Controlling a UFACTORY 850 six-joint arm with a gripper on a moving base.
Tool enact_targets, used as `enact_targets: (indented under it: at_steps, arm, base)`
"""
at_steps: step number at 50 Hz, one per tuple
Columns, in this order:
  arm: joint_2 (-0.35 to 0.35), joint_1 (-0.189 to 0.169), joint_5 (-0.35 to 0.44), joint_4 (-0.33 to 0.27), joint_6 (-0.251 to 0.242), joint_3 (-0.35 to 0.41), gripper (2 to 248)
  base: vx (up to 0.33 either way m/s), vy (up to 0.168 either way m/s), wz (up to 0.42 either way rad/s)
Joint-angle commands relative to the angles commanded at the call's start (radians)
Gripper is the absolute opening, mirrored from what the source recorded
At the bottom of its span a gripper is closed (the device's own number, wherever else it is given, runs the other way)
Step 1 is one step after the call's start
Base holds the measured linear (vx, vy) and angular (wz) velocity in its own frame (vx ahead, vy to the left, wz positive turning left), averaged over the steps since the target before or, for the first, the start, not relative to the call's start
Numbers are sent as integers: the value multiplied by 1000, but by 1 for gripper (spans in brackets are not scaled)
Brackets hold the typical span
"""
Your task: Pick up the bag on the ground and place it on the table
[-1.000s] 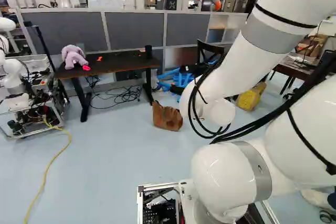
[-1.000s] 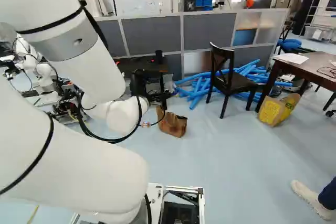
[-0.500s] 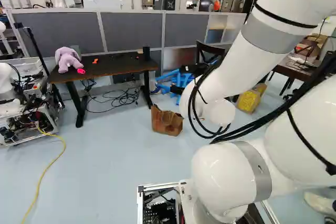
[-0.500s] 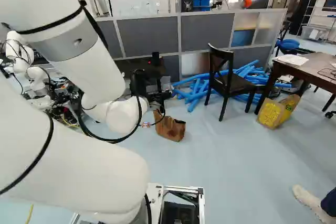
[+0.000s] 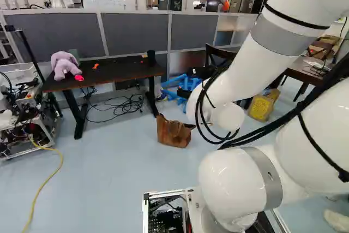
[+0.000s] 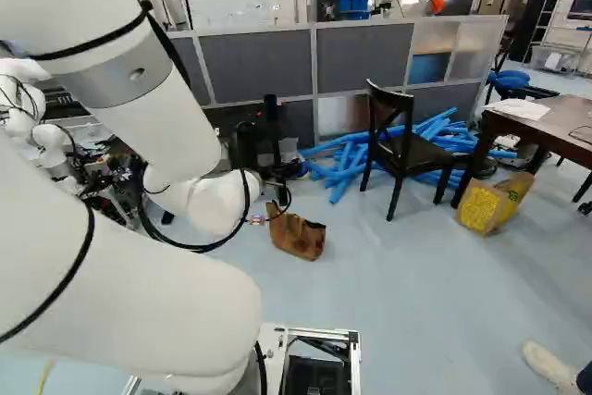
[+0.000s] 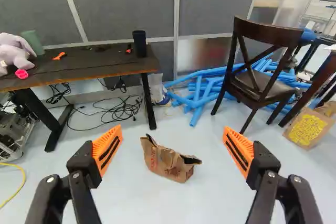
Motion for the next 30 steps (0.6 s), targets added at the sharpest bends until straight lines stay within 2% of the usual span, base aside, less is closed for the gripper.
enact_targets:
  at_steps: [29,30]
  arm:
    - [0,0,0,0,0,0,247]
    - [-18,0,0,0,0,-15,247]
  base:
    - [167,-3,-17]
    - [148,-5,-19]
